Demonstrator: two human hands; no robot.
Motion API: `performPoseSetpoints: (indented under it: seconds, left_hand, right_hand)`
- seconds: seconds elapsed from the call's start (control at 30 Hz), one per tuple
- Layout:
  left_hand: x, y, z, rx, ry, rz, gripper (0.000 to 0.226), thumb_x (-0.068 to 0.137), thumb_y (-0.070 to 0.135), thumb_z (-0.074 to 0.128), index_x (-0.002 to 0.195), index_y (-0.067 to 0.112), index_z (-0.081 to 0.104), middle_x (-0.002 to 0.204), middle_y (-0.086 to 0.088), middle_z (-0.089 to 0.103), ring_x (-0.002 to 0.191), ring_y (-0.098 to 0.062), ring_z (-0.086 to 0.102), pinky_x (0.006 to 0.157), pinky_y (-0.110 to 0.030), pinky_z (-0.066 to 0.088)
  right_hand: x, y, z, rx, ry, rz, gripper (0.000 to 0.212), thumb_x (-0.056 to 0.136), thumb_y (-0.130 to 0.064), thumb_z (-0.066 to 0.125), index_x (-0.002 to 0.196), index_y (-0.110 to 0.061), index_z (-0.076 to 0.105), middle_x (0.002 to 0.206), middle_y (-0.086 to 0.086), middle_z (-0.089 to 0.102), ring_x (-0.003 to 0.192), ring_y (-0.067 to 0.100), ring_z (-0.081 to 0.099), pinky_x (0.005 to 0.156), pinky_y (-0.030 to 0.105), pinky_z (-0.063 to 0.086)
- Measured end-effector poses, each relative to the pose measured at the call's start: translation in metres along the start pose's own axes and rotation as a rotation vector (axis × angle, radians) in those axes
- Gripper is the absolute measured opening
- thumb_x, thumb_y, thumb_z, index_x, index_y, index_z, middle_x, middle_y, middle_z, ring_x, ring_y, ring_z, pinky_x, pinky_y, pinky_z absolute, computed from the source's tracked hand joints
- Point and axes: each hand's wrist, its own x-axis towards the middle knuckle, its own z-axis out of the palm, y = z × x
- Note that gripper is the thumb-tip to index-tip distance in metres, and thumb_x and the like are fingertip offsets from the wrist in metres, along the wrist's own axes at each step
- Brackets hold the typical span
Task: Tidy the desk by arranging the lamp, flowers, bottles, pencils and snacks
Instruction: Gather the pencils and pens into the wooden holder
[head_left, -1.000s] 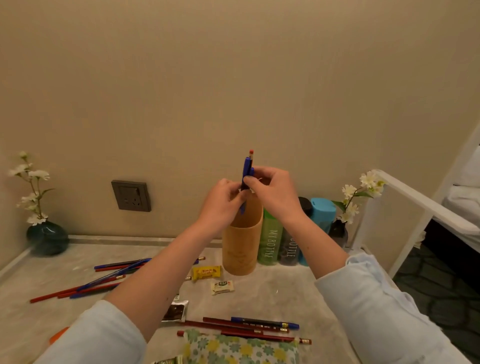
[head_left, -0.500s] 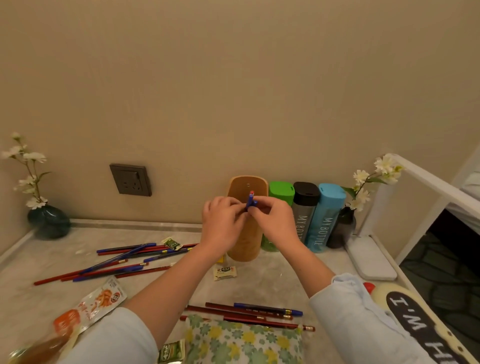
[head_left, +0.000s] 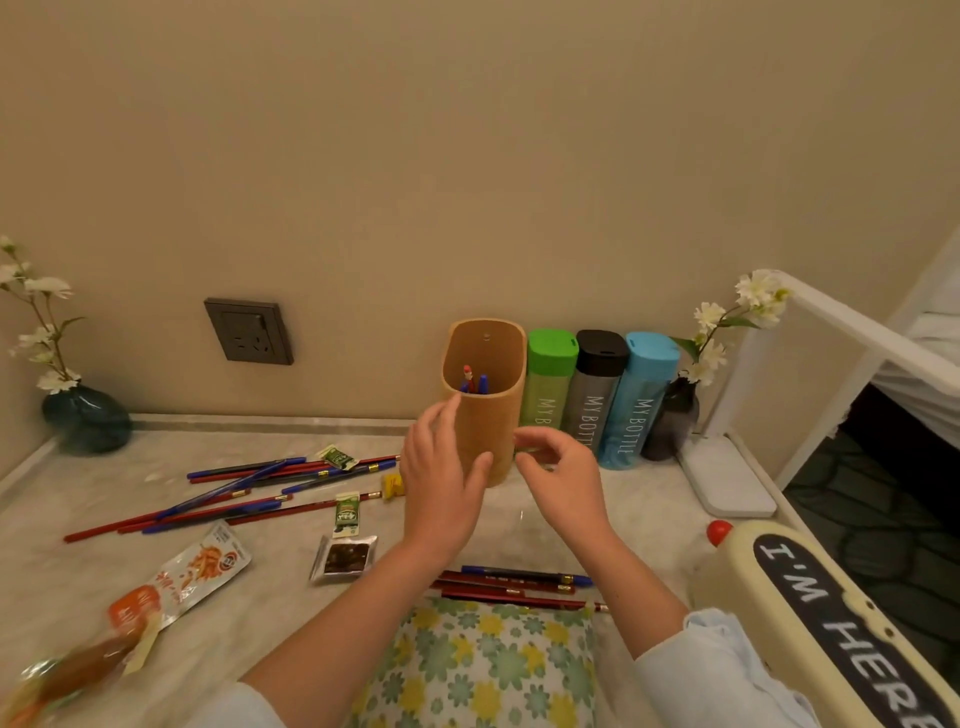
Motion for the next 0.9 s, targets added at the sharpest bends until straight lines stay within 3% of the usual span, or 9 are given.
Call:
performPoseSetpoints:
  seconds: [0.13, 0.3, 0.43, 0.57, 0.77, 0.9]
  left_hand:
    - [-0.033, -0.005, 0.013, -0.043, -0.137, 0.020, 0.062, 0.088, 0.037, 0.061, 0.140, 0.033, 0.028, 0.135, 0.008, 0.033, 0.126, -0.009, 0.030, 0.103, -0.023, 0.024]
    - [-0.058, -0.011, 0.024, -0.001, -0.358, 0.058, 0.060, 0.085, 0.031, 0.065, 0.136, 0.031, 0.033, 0.123, 0.011, 0.044, 0.117, -0.008, 0.041, 0.100, -0.026, 0.036]
    - [-0.068, -0.014, 0.026, 0.081, -0.465, 0.075, 0.059, 0.080, 0.028, 0.062, 0.134, 0.029, 0.038, 0.122, 0.010, 0.049, 0.116, -0.011, 0.043, 0.096, -0.027, 0.037]
    - [-0.069, -0.016, 0.025, 0.200, -0.577, 0.068, 0.054, 0.077, 0.039, 0.058, 0.129, 0.030, 0.046, 0.122, 0.009, 0.050, 0.117, -0.015, 0.042, 0.098, -0.031, 0.036]
    - [-0.068, -0.015, 0.025, 0.302, -0.635, 0.071, 0.046, 0.076, 0.043, 0.054, 0.121, 0.034, 0.053, 0.114, 0.008, 0.052, 0.110, -0.016, 0.044, 0.093, -0.032, 0.035]
    - [-0.068, -0.015, 0.025, 0.317, -0.655, 0.071, 0.038, 0.081, 0.041, 0.053, 0.118, 0.034, 0.052, 0.111, 0.006, 0.054, 0.109, -0.018, 0.046, 0.090, -0.033, 0.034]
  right_hand:
    - [-0.031, 0.030, -0.003, -0.081, -0.063, 0.112, 0.025, 0.083, -0.014, 0.066, 0.104, -0.026, 0.071, 0.093, -0.015, 0.069, 0.088, -0.001, 0.063, 0.083, 0.026, 0.054]
    - [-0.059, 0.052, -0.010, -0.243, -0.131, 0.216, 0.031, 0.078, -0.018, 0.065, 0.104, -0.035, 0.069, 0.100, -0.016, 0.069, 0.098, 0.002, 0.061, 0.091, 0.032, 0.051]
    - [-0.071, 0.059, -0.013, -0.545, -0.256, 0.182, 0.043, 0.072, -0.035, 0.063, 0.115, -0.040, 0.065, 0.117, -0.018, 0.061, 0.116, 0.008, 0.051, 0.100, 0.032, 0.038]
    - [-0.076, 0.060, -0.011, -0.650, -0.305, 0.156, 0.049, 0.075, -0.038, 0.057, 0.124, -0.040, 0.059, 0.123, -0.012, 0.050, 0.120, 0.014, 0.040, 0.097, 0.034, 0.028]
    - [-0.075, 0.063, -0.008, -0.767, -0.265, 0.087, 0.037, 0.086, -0.037, 0.055, 0.123, -0.036, 0.058, 0.121, -0.006, 0.049, 0.118, 0.018, 0.041, 0.097, 0.038, 0.034]
    - [-0.072, 0.065, -0.002, -0.847, -0.174, 0.068, 0.047, 0.087, -0.050, 0.054, 0.131, -0.033, 0.049, 0.130, -0.006, 0.046, 0.125, 0.018, 0.037, 0.103, 0.040, 0.028]
